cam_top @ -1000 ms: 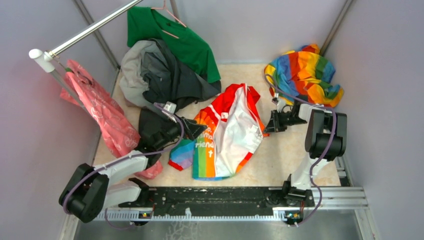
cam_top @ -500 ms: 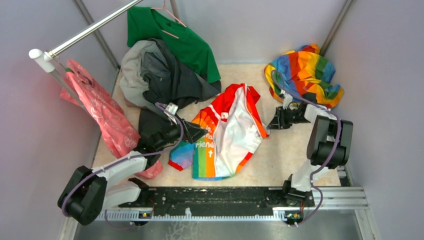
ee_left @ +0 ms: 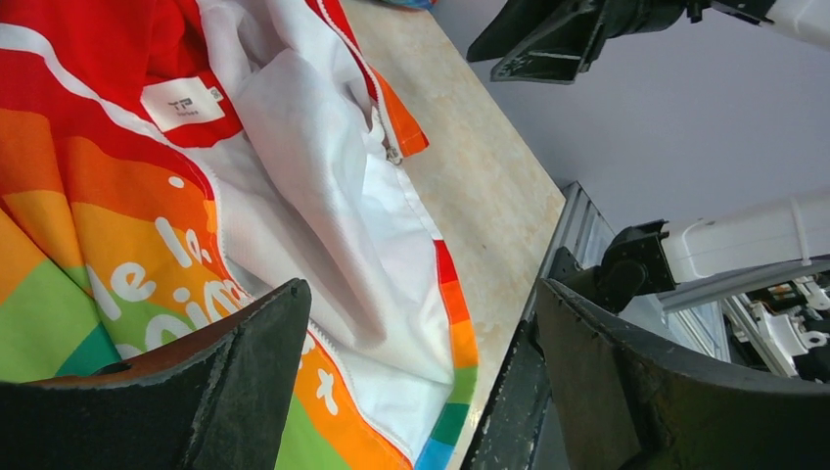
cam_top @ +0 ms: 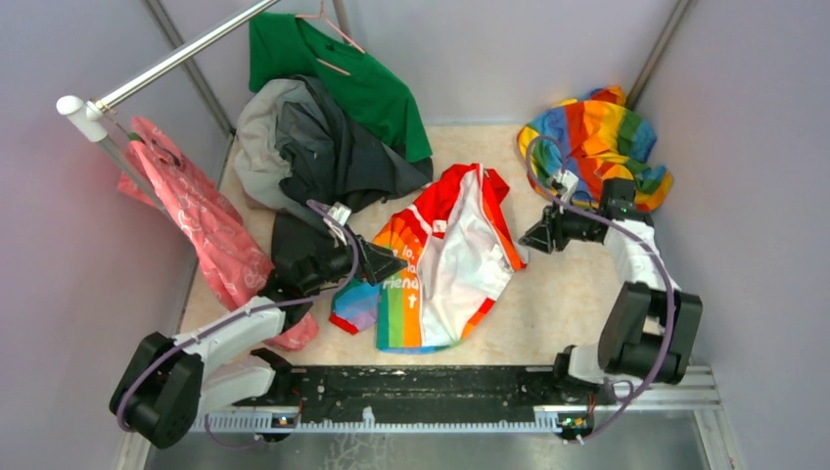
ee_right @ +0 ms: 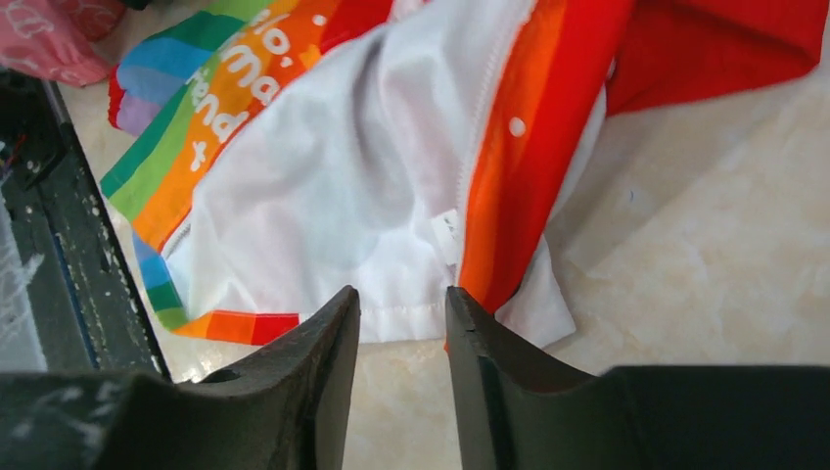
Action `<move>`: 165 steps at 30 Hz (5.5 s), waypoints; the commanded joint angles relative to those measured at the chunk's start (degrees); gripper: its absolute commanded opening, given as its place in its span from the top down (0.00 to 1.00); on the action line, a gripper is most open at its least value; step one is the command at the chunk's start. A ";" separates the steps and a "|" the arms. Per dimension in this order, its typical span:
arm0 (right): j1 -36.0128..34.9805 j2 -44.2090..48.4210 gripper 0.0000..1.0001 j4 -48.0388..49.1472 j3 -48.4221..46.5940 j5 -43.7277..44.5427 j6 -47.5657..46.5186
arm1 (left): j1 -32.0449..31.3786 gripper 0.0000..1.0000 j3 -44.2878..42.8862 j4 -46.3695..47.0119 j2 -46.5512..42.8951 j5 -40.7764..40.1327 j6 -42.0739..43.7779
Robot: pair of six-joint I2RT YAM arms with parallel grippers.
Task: Zip up the jacket
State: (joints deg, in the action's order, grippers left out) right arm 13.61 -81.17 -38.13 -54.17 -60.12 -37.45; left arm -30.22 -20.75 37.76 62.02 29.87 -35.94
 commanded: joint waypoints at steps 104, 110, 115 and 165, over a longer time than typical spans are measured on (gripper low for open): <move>-43.56 -10.60 0.98 59.07 10.10 0.62 63.83 | -3.07 0.25 4.27 -11.47 0.22 6.14 -4.73; -43.53 -11.10 0.97 60.53 10.14 -1.17 65.27 | -5.34 0.29 2.50 -12.09 3.79 5.52 -4.08; -43.50 -11.21 0.96 61.36 10.30 -2.12 65.93 | -6.07 0.53 0.33 -12.71 8.44 6.49 -2.96; -47.10 -13.48 1.00 46.71 7.04 -17.25 38.08 | -4.44 1.00 3.41 -5.96 3.05 8.45 2.73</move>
State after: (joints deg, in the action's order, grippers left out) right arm -33.21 -95.22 12.53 -42.48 -74.56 3.88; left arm -35.20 -18.24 32.29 66.70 39.90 -33.69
